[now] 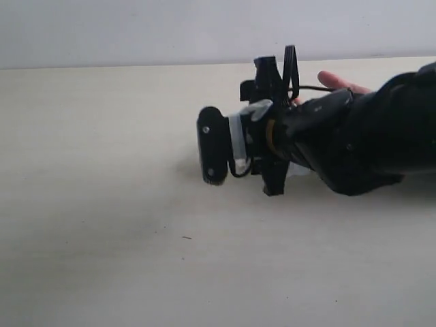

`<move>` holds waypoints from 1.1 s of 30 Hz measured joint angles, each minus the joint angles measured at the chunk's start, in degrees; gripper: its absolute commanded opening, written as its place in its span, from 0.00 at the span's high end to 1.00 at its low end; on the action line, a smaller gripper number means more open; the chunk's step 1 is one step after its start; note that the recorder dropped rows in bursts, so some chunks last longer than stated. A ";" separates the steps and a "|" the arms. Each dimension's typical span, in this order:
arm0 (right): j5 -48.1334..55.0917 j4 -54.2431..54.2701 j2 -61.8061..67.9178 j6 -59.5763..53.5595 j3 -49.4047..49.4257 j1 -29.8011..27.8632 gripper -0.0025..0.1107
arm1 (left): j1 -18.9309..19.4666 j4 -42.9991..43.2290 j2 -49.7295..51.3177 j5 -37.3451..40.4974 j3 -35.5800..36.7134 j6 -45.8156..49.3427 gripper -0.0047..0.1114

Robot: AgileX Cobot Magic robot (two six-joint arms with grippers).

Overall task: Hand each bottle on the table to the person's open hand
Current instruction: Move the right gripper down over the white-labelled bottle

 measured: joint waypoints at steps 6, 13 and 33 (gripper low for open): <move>-0.30 8.06 3.13 -4.03 -10.85 -0.11 0.37 | 0.00 0.00 0.00 0.00 0.00 0.00 0.96; 10.33 25.86 12.10 -23.33 -21.35 -0.89 0.52 | 0.00 0.00 0.00 0.00 0.00 0.00 0.96; 21.99 22.01 14.61 -23.58 -25.07 -1.01 0.40 | 0.00 0.00 0.00 0.00 0.00 0.00 0.96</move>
